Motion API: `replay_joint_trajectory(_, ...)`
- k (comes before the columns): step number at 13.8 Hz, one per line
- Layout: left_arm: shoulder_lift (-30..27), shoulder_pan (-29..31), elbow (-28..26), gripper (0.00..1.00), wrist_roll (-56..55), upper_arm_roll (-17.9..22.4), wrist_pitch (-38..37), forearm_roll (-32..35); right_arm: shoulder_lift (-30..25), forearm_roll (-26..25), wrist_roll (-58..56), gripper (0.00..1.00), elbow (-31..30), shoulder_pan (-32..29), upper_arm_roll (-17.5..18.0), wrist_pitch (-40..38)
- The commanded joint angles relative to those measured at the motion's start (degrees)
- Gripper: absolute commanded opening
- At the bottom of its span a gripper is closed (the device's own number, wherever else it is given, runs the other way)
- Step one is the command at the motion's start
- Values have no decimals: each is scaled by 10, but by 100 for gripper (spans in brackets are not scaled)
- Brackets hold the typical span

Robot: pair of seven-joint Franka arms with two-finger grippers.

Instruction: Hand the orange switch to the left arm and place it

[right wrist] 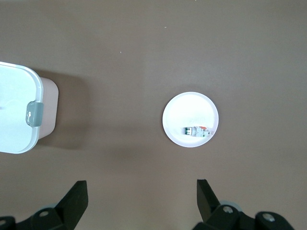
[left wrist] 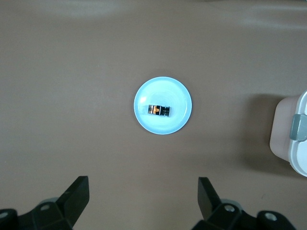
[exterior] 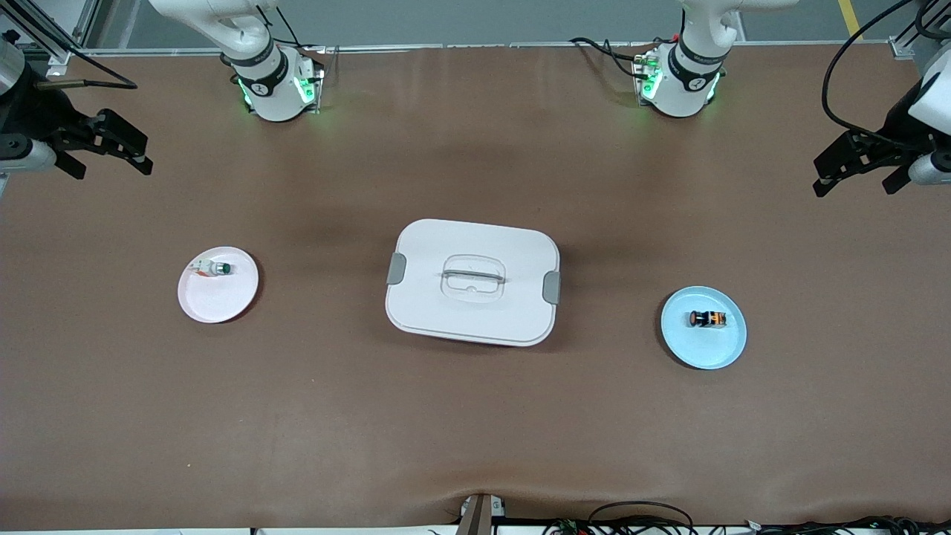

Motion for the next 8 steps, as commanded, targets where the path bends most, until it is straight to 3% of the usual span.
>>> replay_joint_trajectory(1,-12,21,-5,100,-3,-28,-11,-3,-5,10,5,100,-7,-4,0,5)
replay_joint_trajectory(4,-19,21,-7,100,-4,-28,-48,-4,-5,10,4,100,-9,-4,1,5)
replay_joint_trajectory(8,-59,21,-58,100,-1,-28,-58,-4,-5,10,-1,100,-9,-4,0,5)
